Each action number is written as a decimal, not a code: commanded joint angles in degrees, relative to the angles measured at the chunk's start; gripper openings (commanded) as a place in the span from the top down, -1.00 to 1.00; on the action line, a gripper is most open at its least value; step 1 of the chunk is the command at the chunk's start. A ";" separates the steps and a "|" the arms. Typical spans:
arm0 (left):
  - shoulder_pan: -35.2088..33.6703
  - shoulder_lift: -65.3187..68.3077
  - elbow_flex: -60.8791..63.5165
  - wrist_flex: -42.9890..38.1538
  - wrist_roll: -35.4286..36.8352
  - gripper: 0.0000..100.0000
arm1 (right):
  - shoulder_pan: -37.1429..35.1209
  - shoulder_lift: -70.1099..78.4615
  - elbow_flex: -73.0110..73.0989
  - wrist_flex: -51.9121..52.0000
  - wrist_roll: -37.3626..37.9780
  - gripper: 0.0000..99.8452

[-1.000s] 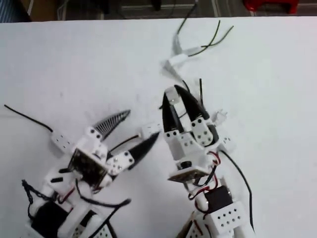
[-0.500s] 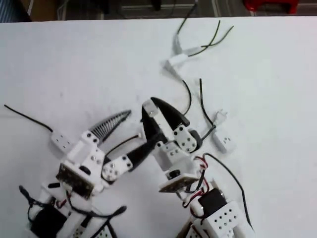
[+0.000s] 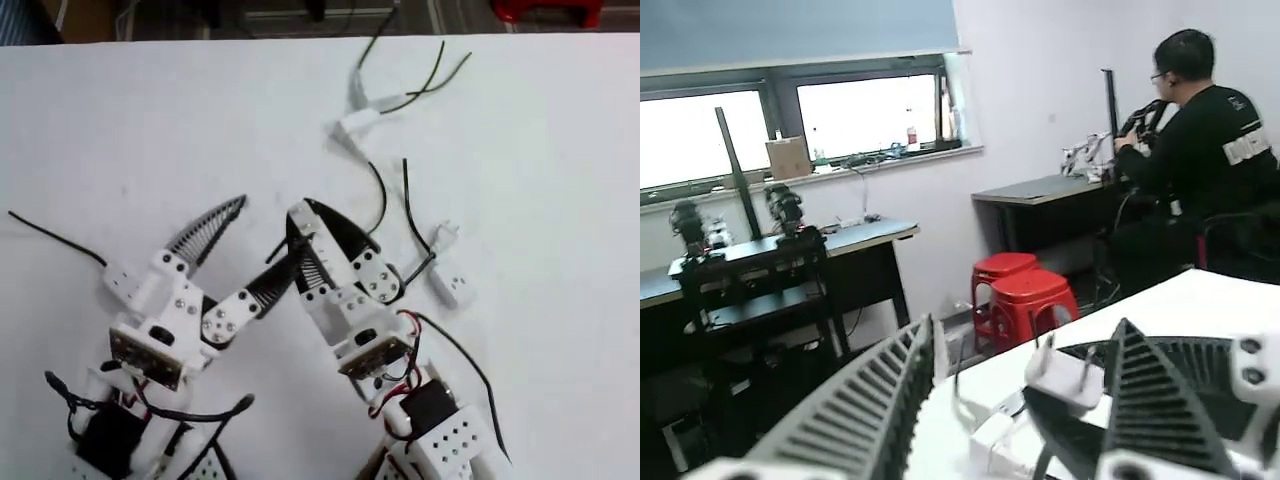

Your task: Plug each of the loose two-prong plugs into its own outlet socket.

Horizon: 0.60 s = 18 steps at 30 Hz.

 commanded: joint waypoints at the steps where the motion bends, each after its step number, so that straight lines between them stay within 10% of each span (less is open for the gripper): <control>1: -4.18 0.04 1.93 -3.78 0.53 0.45 | 0.22 -1.19 -0.97 0.22 -0.53 0.96; 18: -10.51 0.75 7.82 -12.04 0.18 0.45 | 0.22 -1.19 -1.05 0.22 -0.53 0.96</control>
